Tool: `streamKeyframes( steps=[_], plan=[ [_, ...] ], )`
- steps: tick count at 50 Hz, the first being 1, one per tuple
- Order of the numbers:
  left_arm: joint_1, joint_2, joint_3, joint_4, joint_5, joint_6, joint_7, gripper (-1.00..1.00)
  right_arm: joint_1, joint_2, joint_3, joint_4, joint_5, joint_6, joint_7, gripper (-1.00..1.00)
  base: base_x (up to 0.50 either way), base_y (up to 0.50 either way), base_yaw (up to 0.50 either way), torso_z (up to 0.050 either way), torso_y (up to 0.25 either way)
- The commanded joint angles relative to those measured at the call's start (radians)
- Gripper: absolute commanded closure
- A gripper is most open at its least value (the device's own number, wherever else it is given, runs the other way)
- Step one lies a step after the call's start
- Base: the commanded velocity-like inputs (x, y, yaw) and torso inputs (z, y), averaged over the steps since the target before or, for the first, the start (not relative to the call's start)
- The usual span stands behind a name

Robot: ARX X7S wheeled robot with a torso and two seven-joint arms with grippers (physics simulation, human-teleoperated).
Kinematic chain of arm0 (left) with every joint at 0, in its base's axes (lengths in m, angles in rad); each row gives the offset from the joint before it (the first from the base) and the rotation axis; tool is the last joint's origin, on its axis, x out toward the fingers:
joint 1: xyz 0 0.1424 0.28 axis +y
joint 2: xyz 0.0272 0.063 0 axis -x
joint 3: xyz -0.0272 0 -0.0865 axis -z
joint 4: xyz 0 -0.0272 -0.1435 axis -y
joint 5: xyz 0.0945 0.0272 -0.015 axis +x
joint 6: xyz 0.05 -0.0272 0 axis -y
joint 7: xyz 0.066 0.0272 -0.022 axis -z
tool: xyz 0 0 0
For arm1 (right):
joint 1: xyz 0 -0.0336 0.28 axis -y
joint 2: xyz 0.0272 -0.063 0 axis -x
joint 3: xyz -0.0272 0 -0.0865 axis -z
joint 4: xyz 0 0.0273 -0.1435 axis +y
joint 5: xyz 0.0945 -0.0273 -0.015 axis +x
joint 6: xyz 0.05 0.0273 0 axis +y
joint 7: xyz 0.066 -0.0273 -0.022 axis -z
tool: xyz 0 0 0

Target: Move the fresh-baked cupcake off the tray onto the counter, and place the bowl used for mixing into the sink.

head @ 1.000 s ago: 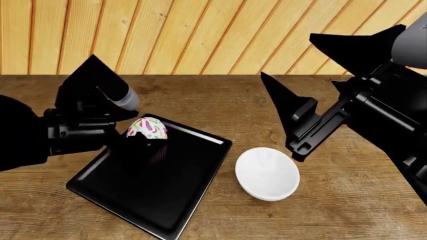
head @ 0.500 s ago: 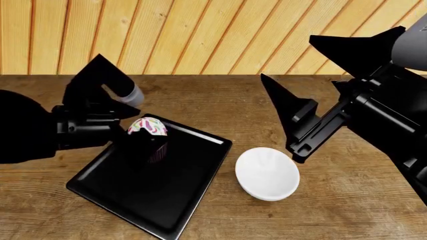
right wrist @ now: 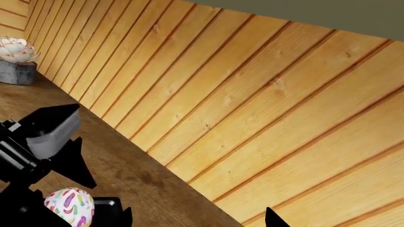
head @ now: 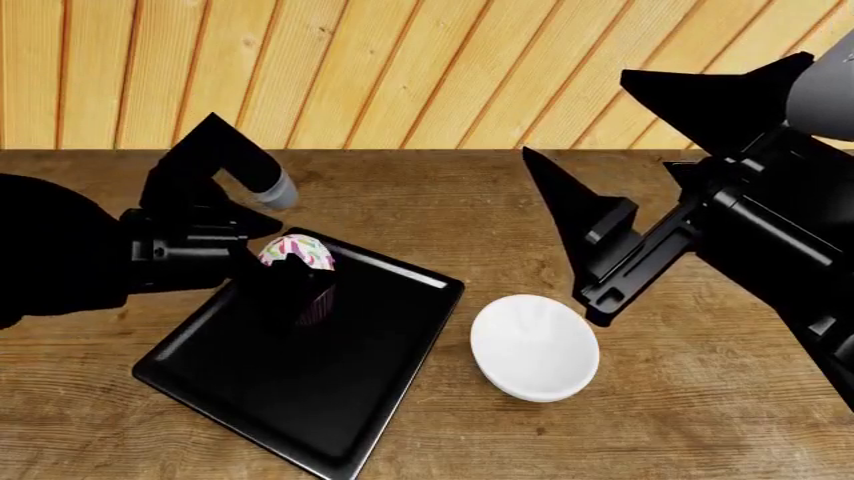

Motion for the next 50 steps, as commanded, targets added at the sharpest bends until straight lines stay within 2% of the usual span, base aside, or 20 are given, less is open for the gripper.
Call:
streamKeyframes(
  steps=[1,38,39,50],
  plan=[
    [-0.008,0.004,0.022,-0.011,0.016,0.011,0.007,-1.00,-0.008,0.004,-0.001,-0.001,-0.008,-0.009,-0.005,-1.00,0.00,0.00,0.00,0.000,0.000],
    [-0.012,0.003,0.063,-0.021,0.017,0.017,0.021,-1.00,-0.010,0.010,-0.011,0.001,-0.009,-0.026,-0.003,-1.00,0.00,0.00,0.00,0.000,0.000],
    [-0.013,0.003,0.065,-0.022,0.017,0.016,0.022,1.00,-0.013,0.010,-0.012,0.000,-0.011,-0.027,-0.003,-1.00,0.00,0.00,0.00,0.000,0.000],
    [-0.016,0.004,0.068,-0.022,0.015,0.024,0.022,1.00,-0.019,0.016,-0.010,0.000,-0.007,-0.032,0.000,-1.00,0.00,0.00,0.00,0.000,0.000]
  ],
)
